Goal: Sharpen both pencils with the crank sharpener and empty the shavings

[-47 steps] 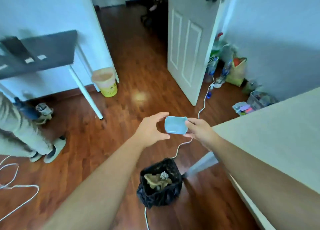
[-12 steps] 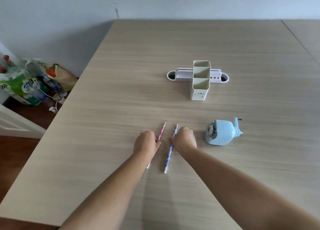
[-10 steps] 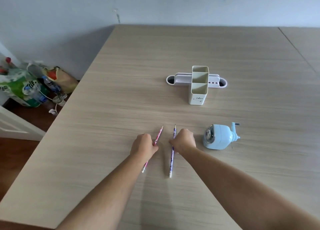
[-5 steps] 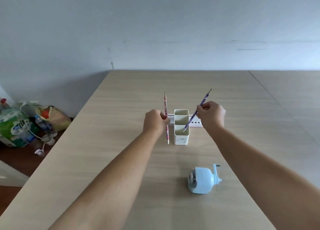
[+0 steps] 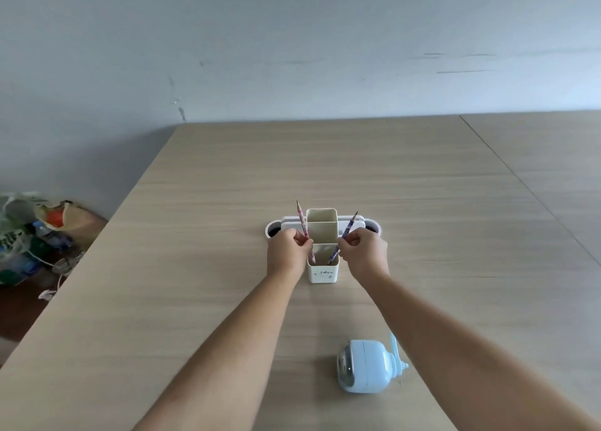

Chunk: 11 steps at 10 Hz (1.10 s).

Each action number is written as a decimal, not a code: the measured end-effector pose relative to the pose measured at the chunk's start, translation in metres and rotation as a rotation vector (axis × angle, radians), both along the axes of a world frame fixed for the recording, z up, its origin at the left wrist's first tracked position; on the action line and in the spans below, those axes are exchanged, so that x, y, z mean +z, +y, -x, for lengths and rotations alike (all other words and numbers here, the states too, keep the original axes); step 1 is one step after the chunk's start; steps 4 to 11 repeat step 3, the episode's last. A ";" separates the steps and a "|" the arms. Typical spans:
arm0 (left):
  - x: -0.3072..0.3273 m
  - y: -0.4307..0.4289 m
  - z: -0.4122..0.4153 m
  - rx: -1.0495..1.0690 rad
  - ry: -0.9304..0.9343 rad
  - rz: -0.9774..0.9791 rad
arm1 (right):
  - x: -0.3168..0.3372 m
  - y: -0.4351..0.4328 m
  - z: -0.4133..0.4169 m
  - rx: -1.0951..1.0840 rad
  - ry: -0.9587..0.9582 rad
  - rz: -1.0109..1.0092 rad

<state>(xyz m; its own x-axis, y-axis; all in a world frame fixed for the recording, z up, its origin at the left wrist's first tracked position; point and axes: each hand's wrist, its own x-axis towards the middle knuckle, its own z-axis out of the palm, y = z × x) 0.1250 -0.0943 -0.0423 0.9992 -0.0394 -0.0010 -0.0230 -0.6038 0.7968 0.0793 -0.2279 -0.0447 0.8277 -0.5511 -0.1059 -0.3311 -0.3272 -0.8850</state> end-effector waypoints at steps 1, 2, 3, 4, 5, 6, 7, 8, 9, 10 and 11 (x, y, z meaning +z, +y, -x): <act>-0.007 0.000 0.001 -0.008 0.041 -0.045 | -0.006 0.003 0.004 0.028 0.051 -0.023; -0.007 0.002 -0.001 0.000 0.058 -0.060 | -0.010 0.002 0.001 0.033 0.070 -0.057; 0.004 0.009 0.000 0.022 0.079 -0.032 | -0.004 -0.005 0.006 -0.002 0.129 -0.071; 0.004 0.009 0.000 0.022 0.079 -0.032 | -0.004 -0.005 0.006 -0.002 0.129 -0.071; 0.004 0.009 0.000 0.022 0.079 -0.032 | -0.004 -0.005 0.006 -0.002 0.129 -0.071; 0.004 0.009 0.000 0.022 0.079 -0.032 | -0.004 -0.005 0.006 -0.002 0.129 -0.071; 0.004 0.009 0.000 0.022 0.079 -0.032 | -0.004 -0.005 0.006 -0.002 0.129 -0.071; 0.004 0.009 0.000 0.022 0.079 -0.032 | -0.004 -0.005 0.006 -0.002 0.129 -0.071; 0.004 0.009 0.000 0.022 0.079 -0.032 | -0.004 -0.005 0.006 -0.002 0.129 -0.071; 0.004 0.009 0.000 0.022 0.079 -0.032 | -0.004 -0.005 0.006 -0.002 0.129 -0.071; 0.004 0.009 0.000 0.022 0.079 -0.032 | -0.004 -0.005 0.006 -0.002 0.129 -0.071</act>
